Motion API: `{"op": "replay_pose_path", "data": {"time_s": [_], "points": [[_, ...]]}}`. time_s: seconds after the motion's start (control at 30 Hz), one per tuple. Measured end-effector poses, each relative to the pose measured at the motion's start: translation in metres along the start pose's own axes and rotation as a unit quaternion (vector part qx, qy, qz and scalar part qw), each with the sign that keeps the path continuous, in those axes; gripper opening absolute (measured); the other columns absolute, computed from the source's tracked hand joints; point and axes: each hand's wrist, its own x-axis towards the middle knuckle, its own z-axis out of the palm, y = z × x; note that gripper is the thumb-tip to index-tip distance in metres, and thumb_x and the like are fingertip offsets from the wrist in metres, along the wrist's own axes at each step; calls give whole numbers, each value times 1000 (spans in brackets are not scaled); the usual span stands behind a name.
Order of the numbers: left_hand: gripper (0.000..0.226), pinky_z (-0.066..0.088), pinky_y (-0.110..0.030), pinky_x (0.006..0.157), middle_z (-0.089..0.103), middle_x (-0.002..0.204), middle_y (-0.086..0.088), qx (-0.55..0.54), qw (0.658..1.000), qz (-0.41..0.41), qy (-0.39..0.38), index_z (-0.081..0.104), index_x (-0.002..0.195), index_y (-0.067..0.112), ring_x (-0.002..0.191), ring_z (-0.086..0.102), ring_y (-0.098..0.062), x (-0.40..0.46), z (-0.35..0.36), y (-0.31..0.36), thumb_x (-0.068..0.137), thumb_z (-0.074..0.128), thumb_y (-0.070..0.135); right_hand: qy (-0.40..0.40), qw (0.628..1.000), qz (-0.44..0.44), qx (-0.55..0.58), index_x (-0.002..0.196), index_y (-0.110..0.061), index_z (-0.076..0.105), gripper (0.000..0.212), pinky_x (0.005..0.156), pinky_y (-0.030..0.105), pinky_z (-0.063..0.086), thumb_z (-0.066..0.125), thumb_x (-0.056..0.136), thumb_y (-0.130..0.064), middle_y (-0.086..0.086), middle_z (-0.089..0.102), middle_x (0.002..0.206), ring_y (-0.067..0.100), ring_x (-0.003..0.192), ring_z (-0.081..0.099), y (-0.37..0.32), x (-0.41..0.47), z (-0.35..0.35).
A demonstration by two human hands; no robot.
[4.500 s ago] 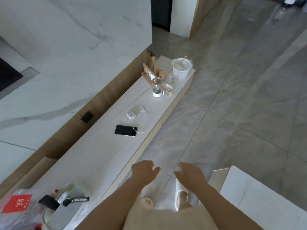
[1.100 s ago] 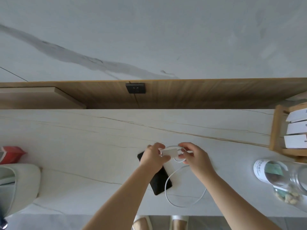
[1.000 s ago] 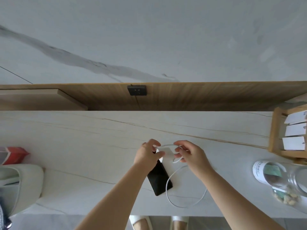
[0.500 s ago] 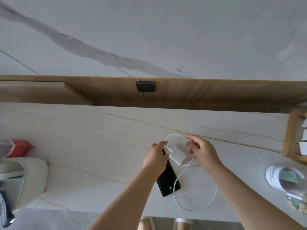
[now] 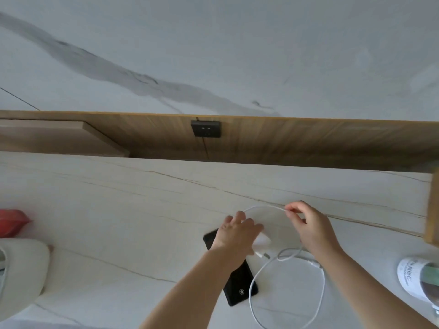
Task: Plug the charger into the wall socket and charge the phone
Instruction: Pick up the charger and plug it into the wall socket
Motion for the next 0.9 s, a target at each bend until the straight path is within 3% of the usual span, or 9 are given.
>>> {"op": "replay_pose_path", "data": {"time_s": [0.1, 0.17, 0.3, 0.37, 0.43, 0.5, 0.63, 0.77, 0.9], "points": [[61, 33, -35, 100, 48, 134, 5, -179, 983, -27, 30, 41, 134, 36, 127, 32, -20, -8, -13, -8, 79, 66, 42, 6, 1000, -12, -4, 96, -14, 69, 13, 68, 28, 45, 60, 88, -18, 2, 70, 94, 17, 79, 60, -5, 4, 1], [63, 33, -29, 100, 45, 134, 11, -340, 936, -70, 63, 46, 133, 38, 126, 33, -15, -16, -26, -13, 75, 68, 51, 3, 1000, -5, 4, 98, -16, 69, 14, 72, 28, 48, 59, 89, -18, 1, 71, 97, 16, 84, 61, -11, 6, 1], [60, 40, -15, 99, 63, 126, 12, -690, 713, -108, 62, 58, 123, 32, 119, 54, -4, -25, -58, -32, 74, 56, 67, -43, 998, -9, -36, 99, -19, 70, 18, 76, 25, 45, 54, 91, -20, -2, 68, 101, 13, 87, 58, -26, 14, 10], [58, 35, -29, 110, 66, 126, -2, -782, 602, -145, 70, 50, 125, 24, 119, 58, -14, -22, -67, -43, 83, 45, 63, -85, 994, -30, -54, 95, -15, 71, 20, 75, 28, 45, 52, 92, -20, 2, 71, 99, 16, 87, 61, -37, 17, 17], [47, 35, -40, 111, 73, 112, -12, -824, 539, -158, 83, 46, 120, 20, 109, 66, -23, -19, -71, -53, 92, 34, 56, -79, 996, -42, -30, 99, -14, 71, 22, 75, 27, 45, 51, 93, -21, 4, 74, 100, 19, 91, 64, -52, 18, 21], [51, 44, -42, 103, 76, 95, -12, -837, 513, -170, 89, 49, 114, 16, 96, 72, -28, -17, -72, -58, 93, 30, 58, -36, 998, -50, 7, 106, -12, 68, 24, 79, 25, 45, 51, 93, -23, 4, 72, 106, 21, 99, 64, -71, 20, 22], [55, 59, -32, 70, 59, 80, -8, -826, 519, -203, 90, 54, 112, 16, 63, 68, -21, -20, -72, -61, 87, 41, 62, -33, 997, -56, 42, 119, -18, 60, 39, 94, 31, 43, 45, 93, -43, 0, 64, 123, 18, 117, 54, -114, 28, 24], [59, 52, -29, 72, 53, 82, -6, -777, 585, -218, 83, 58, 118, 23, 65, 52, -15, -20, -69, -62, 85, 37, 67, -158, 984, 15, 82, 122, -23, 54, 51, 74, 19, 42, 41, 87, -59, -5, 62, 112, 12, 98, 56, -146, 40, 40], [60, 54, -31, 76, 60, 79, -2, -810, 534, -211, 117, 65, 108, 31, 68, 57, -14, -18, -65, -72, 81, 32, 73, -152, 950, 108, 249, 104, -27, 61, 27, 82, 31, 47, 61, 83, -45, -11, 64, 95, 15, 98, 59, -154, 56, 56]]}}
